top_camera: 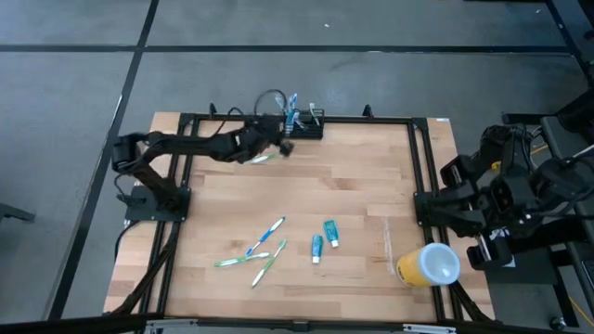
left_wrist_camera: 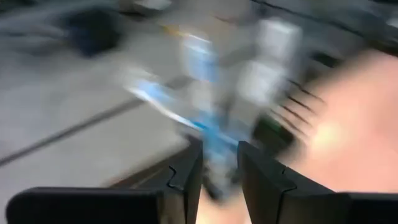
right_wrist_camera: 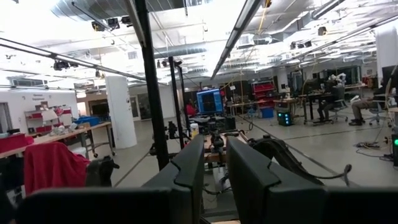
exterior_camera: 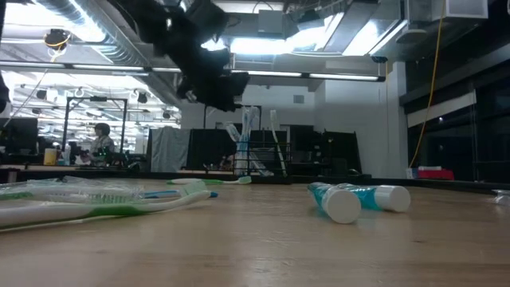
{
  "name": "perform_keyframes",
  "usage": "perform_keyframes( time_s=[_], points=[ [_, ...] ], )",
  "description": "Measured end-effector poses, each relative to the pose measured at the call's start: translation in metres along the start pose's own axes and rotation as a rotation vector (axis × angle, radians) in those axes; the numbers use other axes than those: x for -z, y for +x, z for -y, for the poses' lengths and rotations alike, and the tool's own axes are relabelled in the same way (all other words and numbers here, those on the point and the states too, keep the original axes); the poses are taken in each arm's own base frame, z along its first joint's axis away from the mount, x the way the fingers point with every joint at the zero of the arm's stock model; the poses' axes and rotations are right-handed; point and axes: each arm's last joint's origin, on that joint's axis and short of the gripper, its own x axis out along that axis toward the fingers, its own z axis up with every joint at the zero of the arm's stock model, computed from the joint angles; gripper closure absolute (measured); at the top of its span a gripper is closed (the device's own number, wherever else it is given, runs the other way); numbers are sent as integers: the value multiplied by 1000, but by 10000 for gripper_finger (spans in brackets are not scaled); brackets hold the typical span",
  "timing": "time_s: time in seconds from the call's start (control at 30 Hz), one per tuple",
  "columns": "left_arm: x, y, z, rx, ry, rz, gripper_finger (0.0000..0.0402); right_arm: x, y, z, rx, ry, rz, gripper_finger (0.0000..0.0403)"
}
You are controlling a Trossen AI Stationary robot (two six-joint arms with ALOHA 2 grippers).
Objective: Pick & Place toothbrushing station
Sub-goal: Put the blue toothbrush into the wire organizer
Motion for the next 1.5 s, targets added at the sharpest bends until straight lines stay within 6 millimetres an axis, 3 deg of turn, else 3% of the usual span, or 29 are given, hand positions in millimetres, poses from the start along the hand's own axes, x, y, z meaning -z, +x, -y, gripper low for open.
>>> perform_keyframes(
  time_s=[0.13, 0.37, 0.53, 0.7, 1.07, 1.5],
  points=[
    [14, -37, 12, 204, 81, -206, 306, 3, 2, -4, -19, -7, 1, 333],
    [63, -105, 23, 241, 246, -644, 321, 6, 4, -9, -18, -38, 4, 333],
    [87, -149, 39, 346, 412, -759, 324, 5, 4, -9, -18, -45, 15, 333],
    [105, -178, 54, 441, 344, -896, 327, 5, 5, -10, -17, -38, 17, 333],
    [129, -194, 71, 331, -270, -1051, 310, 12, 11, -22, -48, -11, 44, 333],
    [168, -221, 93, 333, -212, -911, 312, 26, 19, -40, -88, 10, 54, 333]
  ],
)
